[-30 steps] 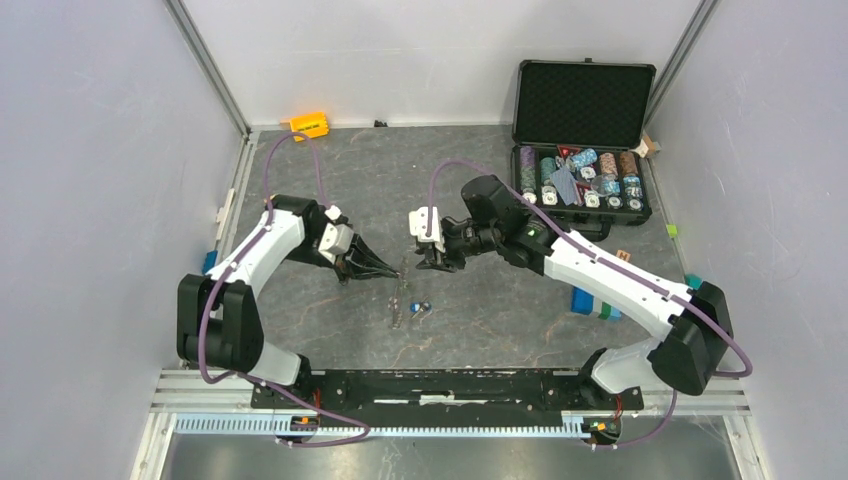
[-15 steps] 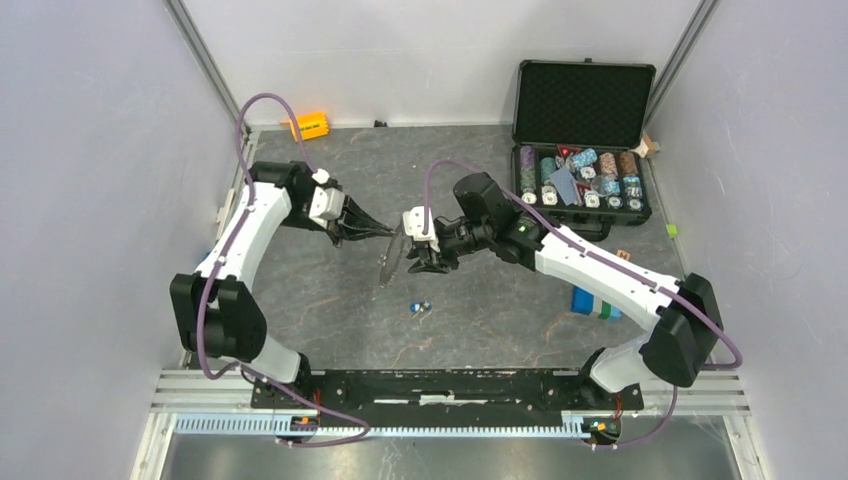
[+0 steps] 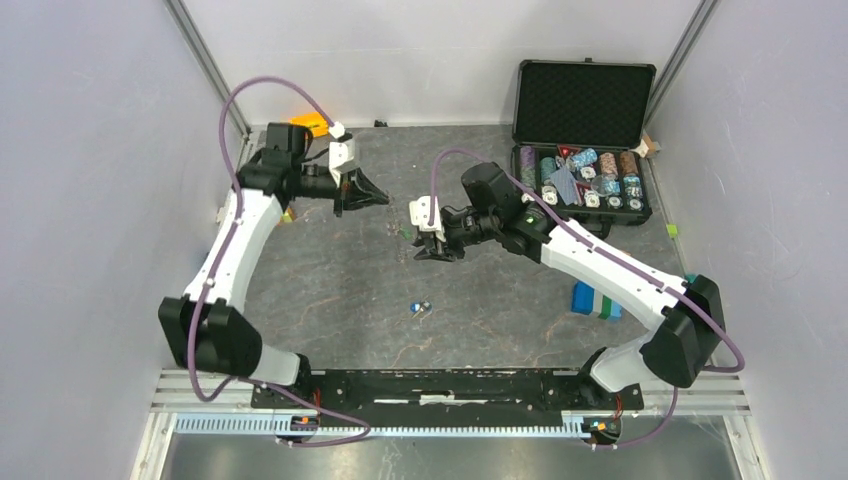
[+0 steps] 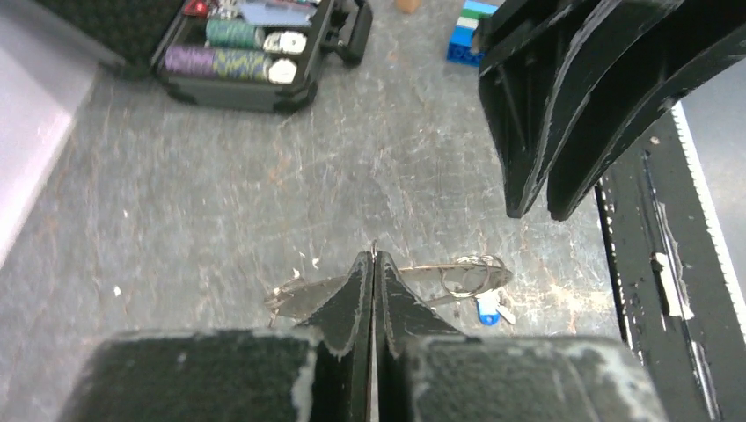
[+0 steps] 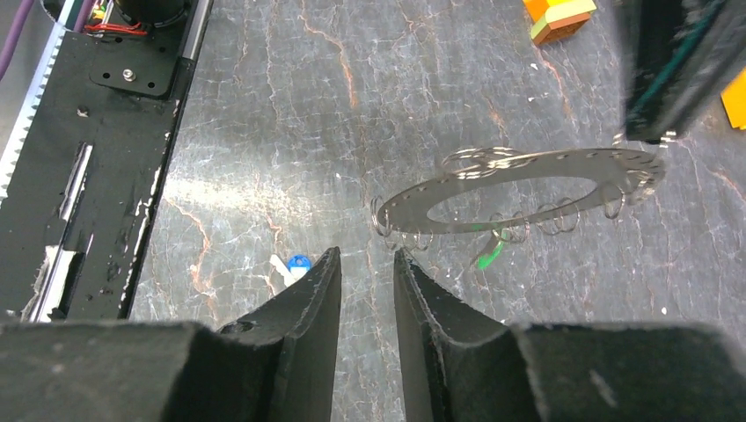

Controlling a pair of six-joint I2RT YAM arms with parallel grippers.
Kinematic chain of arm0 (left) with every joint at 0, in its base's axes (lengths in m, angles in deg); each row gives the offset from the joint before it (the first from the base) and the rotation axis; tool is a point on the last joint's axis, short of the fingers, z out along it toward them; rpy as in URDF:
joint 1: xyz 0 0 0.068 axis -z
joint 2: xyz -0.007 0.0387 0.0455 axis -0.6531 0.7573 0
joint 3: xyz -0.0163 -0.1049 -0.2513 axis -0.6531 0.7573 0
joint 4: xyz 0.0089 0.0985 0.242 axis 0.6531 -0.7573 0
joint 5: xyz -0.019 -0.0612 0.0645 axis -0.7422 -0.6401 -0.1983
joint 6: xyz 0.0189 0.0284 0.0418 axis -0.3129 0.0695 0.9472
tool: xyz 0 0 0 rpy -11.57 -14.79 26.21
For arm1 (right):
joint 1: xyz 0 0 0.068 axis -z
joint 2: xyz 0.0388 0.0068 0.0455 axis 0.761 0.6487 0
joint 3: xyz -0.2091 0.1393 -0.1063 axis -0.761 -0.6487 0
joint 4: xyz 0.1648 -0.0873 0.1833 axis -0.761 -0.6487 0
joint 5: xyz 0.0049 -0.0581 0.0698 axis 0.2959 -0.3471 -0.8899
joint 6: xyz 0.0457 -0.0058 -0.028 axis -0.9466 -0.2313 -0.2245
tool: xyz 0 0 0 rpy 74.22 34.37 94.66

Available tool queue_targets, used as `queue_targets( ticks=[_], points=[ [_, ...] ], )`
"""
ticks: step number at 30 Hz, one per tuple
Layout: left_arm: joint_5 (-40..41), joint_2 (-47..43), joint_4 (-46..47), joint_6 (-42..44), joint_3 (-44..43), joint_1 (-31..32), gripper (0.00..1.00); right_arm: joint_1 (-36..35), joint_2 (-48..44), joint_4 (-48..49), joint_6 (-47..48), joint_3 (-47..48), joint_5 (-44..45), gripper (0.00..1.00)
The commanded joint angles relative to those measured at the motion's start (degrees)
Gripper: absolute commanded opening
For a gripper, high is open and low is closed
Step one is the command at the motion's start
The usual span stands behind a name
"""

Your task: Put the keys on the keyring

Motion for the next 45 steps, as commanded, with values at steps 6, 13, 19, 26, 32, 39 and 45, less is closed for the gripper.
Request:
queue_targets(
  ticks=[6,13,19,26,32,39,45],
  points=[
    [8.8,-13.8,101.1,-80.8,36.3,1.0,0.02,1.9,-2.6,4.4,-4.0,1.6,-0.1,0.33],
    [10.7,-13.6,129.1,-95.4,48.3,3.0,0.02,2.8,-2.5,6.6,-6.5,1.7,0.3,0.32],
    [7.5,-12.6,144.3,-100.4,54.8,5.4,0.02,3.5,-4.5,6.4,-6.3,1.2,0.2,0.29],
    [5.3,-14.0,144.3,-93.1,58.7,7.7,0.02,3.9,-7.5,0.7,-1.9,1.6,-7.7,0.3],
    [4.2,-13.8,144.3,-89.1,60.3,8.7,0.02,3.9,-10.1,-0.9,0.9,-1.7,-8.8,0.31],
    [6.0,-14.0,144.3,-88.2,61.3,11.0,0.02,3.9,-10.3,4.3,-2.7,-6.2,-9.8,0.27],
    [6.5,-13.4,144.3,-87.5,61.7,13.0,0.02,3.9,-9.0,7.4,-5.2,-7.2,-8.9,0.29]
  ],
)
